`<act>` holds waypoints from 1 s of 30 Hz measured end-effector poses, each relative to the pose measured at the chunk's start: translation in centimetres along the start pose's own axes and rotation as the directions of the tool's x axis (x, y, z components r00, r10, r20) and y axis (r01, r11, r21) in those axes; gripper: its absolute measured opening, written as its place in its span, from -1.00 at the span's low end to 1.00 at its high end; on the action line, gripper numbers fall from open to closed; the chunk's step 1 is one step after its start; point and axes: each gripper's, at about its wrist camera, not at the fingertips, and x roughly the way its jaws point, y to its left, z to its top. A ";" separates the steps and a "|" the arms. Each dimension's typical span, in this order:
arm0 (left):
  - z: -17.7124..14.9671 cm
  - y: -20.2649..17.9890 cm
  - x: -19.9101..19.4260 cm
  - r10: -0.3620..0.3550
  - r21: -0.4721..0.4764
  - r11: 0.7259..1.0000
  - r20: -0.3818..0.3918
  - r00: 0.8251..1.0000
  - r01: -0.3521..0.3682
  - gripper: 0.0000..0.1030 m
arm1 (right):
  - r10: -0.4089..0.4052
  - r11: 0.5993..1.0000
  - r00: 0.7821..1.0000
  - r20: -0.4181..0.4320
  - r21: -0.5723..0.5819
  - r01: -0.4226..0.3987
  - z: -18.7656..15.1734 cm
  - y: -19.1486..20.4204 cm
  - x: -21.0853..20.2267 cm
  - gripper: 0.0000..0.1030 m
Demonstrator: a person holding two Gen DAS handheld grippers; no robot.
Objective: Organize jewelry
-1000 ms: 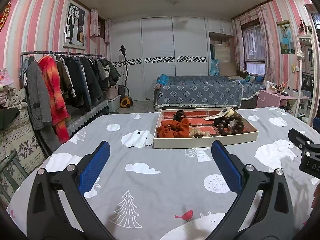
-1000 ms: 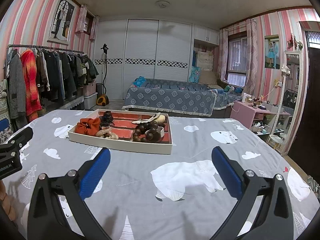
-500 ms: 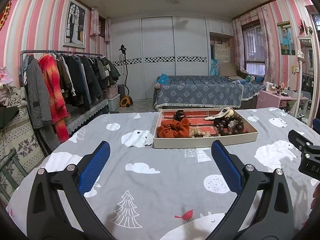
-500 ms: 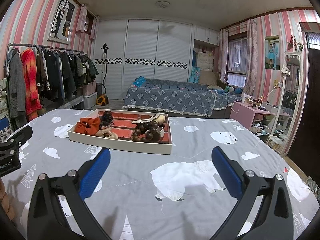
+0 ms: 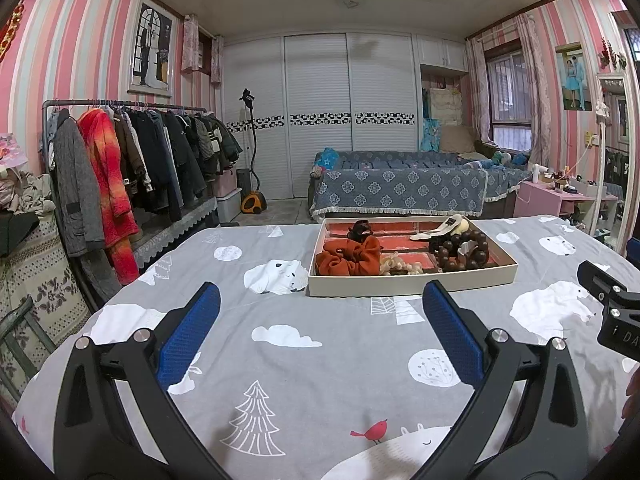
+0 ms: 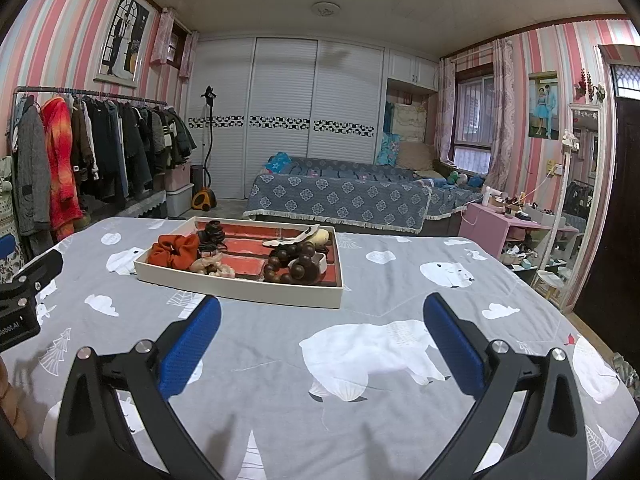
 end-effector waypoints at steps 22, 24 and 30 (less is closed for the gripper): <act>-0.2 0.0 0.2 0.005 0.000 1.000 0.003 1.000 -0.005 0.90 | -0.003 1.000 1.000 0.005 0.000 0.003 -0.1 -0.2 0.1 0.92; -0.3 0.0 0.2 0.005 0.000 1.000 0.003 1.000 -0.005 0.90 | -0.003 1.000 1.000 0.005 0.002 0.003 -0.2 -0.3 0.2 0.92; -0.3 0.0 0.2 0.003 0.001 1.000 0.001 1.000 -0.003 0.90 | -0.004 1.000 1.000 0.004 0.000 0.004 -0.2 -0.3 0.1 0.92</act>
